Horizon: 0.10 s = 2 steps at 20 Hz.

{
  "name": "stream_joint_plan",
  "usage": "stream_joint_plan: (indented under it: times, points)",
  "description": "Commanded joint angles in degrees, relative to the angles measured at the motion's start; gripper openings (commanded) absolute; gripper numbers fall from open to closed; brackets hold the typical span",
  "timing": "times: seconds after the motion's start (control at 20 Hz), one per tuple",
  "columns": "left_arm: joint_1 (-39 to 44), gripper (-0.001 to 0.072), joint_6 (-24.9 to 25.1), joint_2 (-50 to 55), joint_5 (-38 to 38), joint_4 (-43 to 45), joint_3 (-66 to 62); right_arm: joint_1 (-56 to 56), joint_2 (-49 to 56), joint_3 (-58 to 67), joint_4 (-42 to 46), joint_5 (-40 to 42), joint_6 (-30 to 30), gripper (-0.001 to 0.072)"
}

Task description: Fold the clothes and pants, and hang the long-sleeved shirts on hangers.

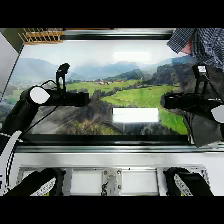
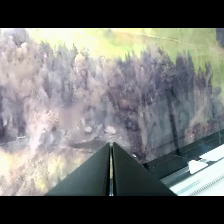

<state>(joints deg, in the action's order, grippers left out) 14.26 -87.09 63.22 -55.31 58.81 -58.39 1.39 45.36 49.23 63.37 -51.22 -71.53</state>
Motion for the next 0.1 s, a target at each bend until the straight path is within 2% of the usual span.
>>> stream_joint_plan:
  times: [0.0, 0.05]
  points:
    - [-0.07, 0.0004, 0.04, -0.04, 0.02, -0.02, -0.04, -0.04, 0.02, -0.02, -0.04, -0.07, 0.0, 0.0025]
    - [-0.07, 0.0004, 0.04, -0.04, 0.02, -0.02, -0.04, -0.04, 0.02, -0.02, -0.04, -0.07, -0.02, 0.0024]
